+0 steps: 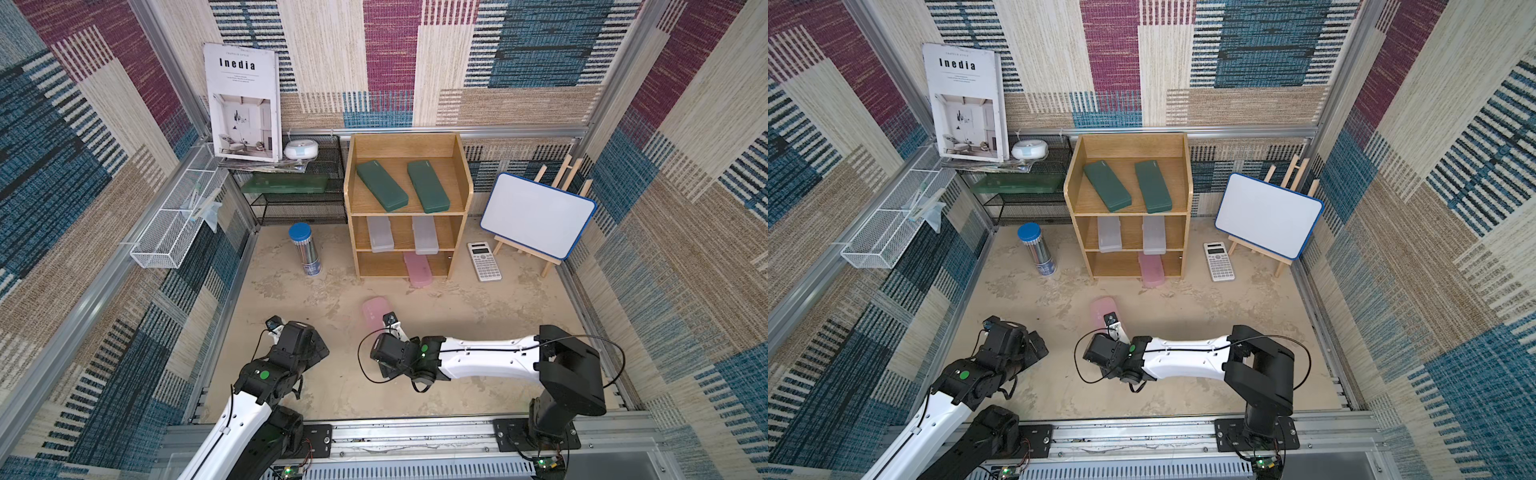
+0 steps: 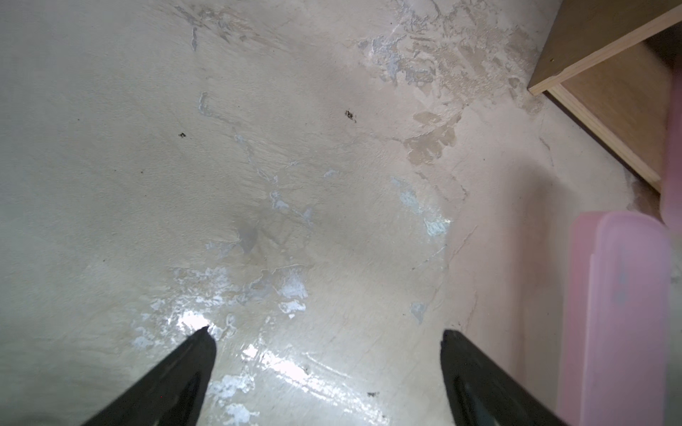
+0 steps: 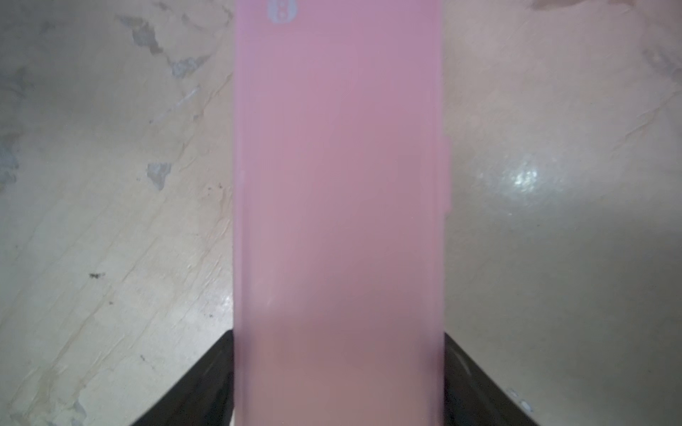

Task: Place the pencil cases on the shelf according to color
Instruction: Pick up the pencil case from the center of the board, then place the pencil case on the shelf.

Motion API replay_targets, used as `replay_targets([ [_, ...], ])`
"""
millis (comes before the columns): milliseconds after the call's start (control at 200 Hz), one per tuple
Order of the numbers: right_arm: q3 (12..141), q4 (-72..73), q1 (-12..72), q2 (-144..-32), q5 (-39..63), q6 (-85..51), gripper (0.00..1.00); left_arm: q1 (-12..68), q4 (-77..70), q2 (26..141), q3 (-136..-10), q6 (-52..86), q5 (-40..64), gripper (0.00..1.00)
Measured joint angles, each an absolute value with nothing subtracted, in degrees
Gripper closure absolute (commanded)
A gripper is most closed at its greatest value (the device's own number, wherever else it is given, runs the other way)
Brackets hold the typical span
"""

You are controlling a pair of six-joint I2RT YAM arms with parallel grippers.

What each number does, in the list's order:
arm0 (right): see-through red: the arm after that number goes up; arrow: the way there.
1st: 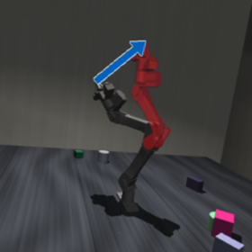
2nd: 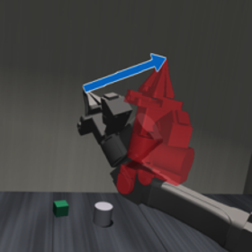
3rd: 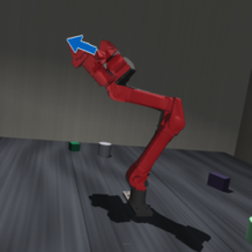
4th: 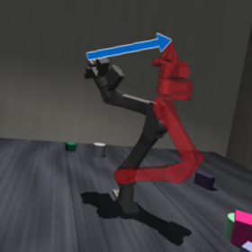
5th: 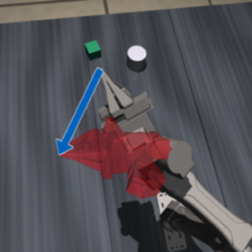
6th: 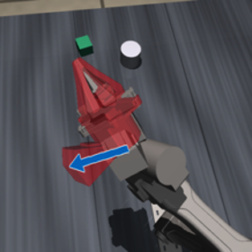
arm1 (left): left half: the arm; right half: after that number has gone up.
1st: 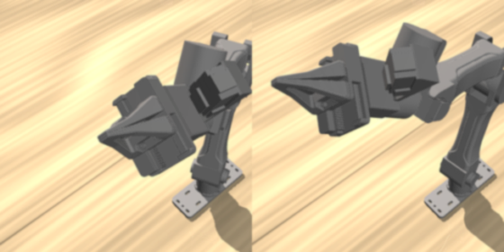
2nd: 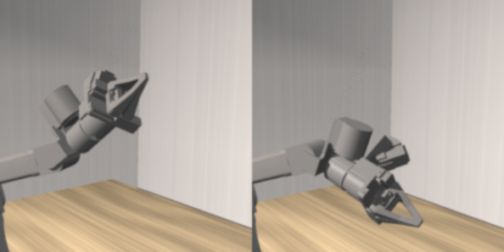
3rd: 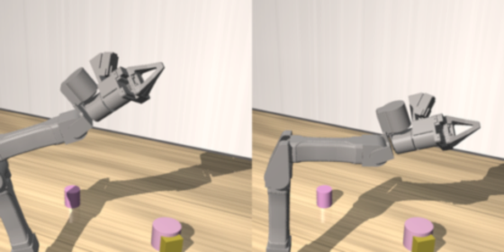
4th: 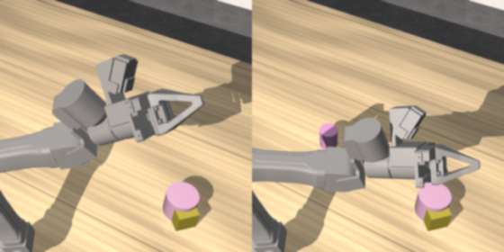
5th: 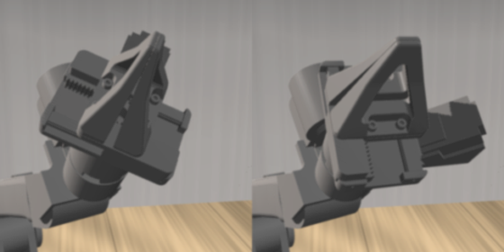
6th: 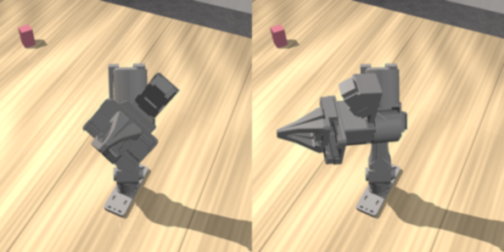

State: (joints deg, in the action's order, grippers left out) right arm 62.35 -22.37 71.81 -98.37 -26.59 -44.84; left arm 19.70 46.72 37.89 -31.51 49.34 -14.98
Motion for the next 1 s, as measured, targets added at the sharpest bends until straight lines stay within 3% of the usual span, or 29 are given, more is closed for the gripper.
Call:
replay_targets([
  [225,64.99,-20.08,65.39,-99.46,-28.29,-43.31,0.31,19.70,43.83,43.33,-32.62,48.80,-12.80,0.01],
  [706,84.62,-16.14,52.82,-117.95,-25.82,-39.59,0.32,19.73,36.75,53.32,-34.30,44.80,-7.16,0.01],
  [852,90.35,-16.10,51.44,-123.39,-24.91,-39.72,0.27,19.70,35.57,54.04,-33.61,43.99,-6.00,0.01],
  [997,94.52,-16.84,50.76,-127.22,-24.23,-39.75,0.15,19.64,34.41,54.98,-33.54,42.78,-5.56,0.01],
])
